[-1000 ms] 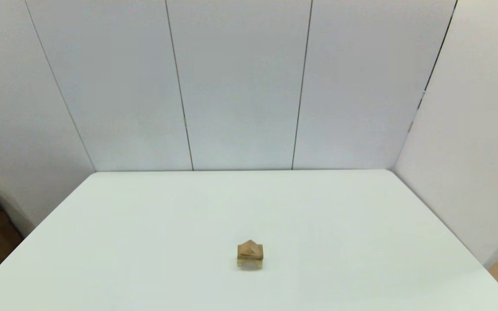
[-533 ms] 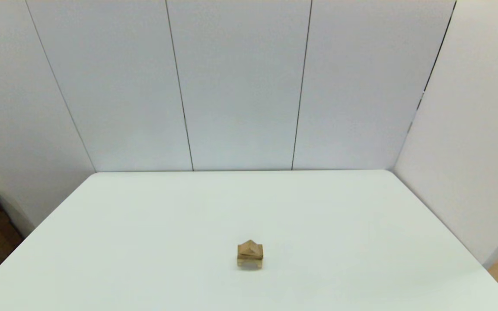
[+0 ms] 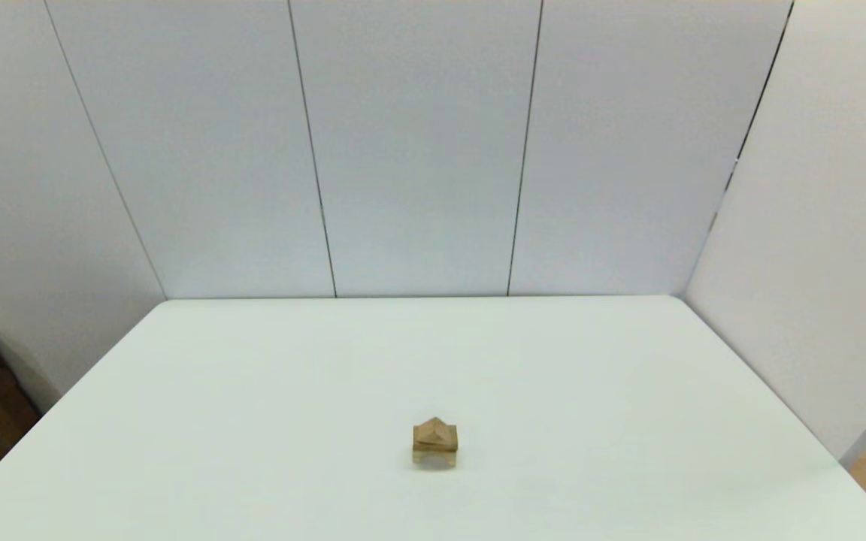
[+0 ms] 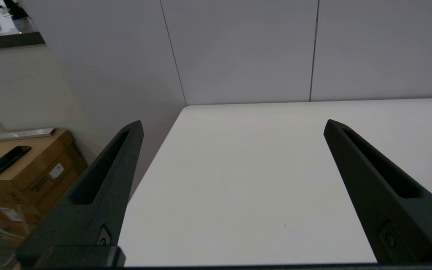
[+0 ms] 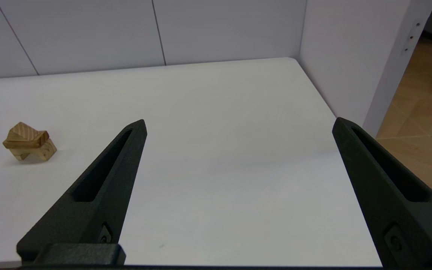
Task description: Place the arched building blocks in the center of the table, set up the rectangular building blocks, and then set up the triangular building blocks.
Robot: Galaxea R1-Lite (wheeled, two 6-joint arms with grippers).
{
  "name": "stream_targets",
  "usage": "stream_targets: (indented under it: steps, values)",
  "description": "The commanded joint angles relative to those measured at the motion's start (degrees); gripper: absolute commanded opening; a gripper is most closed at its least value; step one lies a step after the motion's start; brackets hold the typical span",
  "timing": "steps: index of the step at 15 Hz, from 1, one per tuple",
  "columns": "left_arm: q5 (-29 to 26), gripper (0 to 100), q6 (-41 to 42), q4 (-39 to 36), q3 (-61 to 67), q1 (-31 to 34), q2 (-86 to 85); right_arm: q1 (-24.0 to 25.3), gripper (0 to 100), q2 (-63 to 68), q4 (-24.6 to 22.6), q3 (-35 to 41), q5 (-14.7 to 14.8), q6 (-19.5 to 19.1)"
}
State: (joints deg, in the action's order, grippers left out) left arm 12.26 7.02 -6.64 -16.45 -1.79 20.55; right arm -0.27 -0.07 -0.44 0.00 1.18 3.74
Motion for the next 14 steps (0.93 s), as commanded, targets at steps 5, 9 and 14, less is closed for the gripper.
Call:
stream_targets:
  steps: [5, 9, 14]
  values:
    - [-0.31, 100, -1.13, -12.78, 14.16, -1.20, -4.82, 0.00, 100, 0.07, 0.00, 0.09, 0.05, -0.05]
    - [-0.40, 100, -1.22, -14.89, 16.45, -1.20, -4.82, 0.00, 100, 0.07, 0.00, 0.00, 0.05, -0.05]
    - [-0.66, 100, -0.78, -8.21, 14.25, -1.20, -4.21, 0.00, 100, 0.07, 0.00, 0.00, 0.05, -0.05]
